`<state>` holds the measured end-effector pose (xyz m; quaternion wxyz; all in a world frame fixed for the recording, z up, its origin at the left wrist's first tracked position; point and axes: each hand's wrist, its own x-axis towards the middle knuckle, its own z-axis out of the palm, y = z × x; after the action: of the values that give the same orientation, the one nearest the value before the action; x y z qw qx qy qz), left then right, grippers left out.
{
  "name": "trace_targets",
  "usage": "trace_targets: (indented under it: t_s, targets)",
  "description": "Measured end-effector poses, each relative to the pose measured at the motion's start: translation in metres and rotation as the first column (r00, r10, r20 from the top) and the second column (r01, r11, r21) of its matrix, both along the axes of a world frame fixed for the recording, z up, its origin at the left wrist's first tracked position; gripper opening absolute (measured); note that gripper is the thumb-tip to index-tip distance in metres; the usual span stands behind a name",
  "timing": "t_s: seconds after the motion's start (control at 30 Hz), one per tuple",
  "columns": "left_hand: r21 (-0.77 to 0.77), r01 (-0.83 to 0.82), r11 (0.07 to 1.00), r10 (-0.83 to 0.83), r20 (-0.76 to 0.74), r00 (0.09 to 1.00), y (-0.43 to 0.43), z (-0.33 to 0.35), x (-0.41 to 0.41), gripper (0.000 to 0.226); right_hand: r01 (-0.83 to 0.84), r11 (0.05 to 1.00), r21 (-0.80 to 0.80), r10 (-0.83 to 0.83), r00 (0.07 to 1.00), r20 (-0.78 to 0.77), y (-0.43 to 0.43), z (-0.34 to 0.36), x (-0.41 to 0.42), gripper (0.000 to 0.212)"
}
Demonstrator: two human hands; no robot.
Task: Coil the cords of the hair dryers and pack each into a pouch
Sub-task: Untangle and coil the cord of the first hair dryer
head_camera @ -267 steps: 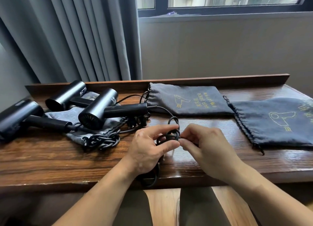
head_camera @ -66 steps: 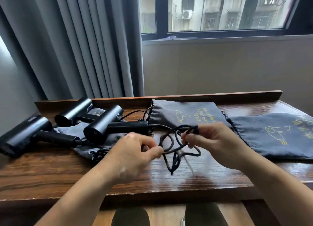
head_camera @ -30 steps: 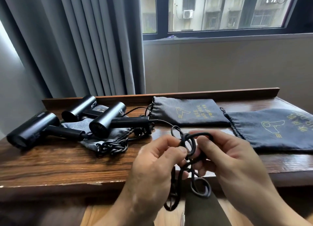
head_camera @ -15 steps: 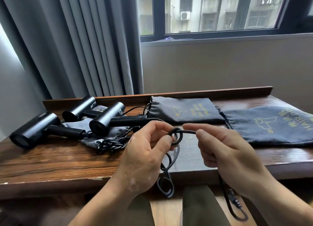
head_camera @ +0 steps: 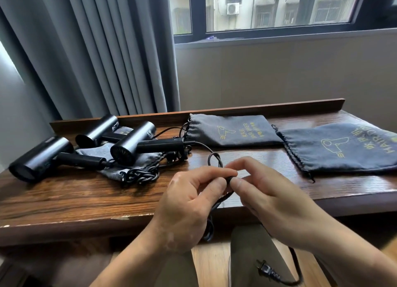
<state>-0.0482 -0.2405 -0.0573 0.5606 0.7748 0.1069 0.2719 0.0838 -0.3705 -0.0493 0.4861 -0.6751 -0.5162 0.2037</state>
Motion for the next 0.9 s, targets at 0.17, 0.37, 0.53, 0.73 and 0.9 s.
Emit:
trace_targets:
  t_s: [0.17, 0.37, 0.53, 0.73, 0.9]
  targets:
    - [-0.015, -0.008, 1.000, 0.007, -0.026, 1.000, 0.009, 0.003, 0.000, 0.021, 0.124, 0.991, 0.044, -0.129, 0.984, 0.125, 0.001, 0.005, 0.007, 0.007]
    - [-0.305, -0.068, 0.950, 0.108, 0.115, 0.988, 0.008, 0.005, 0.006, 0.021, -0.025, 0.999, 0.045, 0.030, 0.993, -0.112, 0.003, 0.003, 0.008, 0.016]
    - [-0.457, -0.209, 0.864, 0.330, 0.201, 0.923, 0.009, -0.007, 0.019, 0.018, -0.068, 0.995, 0.079, 0.088, 0.957, -0.277, 0.007, -0.003, 0.014, 0.023]
    - [0.481, -0.028, 0.876, 0.071, -0.071, 0.995, 0.025, -0.005, 0.010, 0.025, -0.047, 0.994, 0.096, 0.070, 0.966, -0.247, 0.012, -0.007, 0.020, 0.018]
    - [0.277, -0.227, 0.934, 0.206, 0.102, 0.973, 0.025, 0.002, 0.012, 0.022, -0.070, 0.965, 0.254, 0.157, 0.928, -0.337, 0.013, -0.009, 0.020, 0.011]
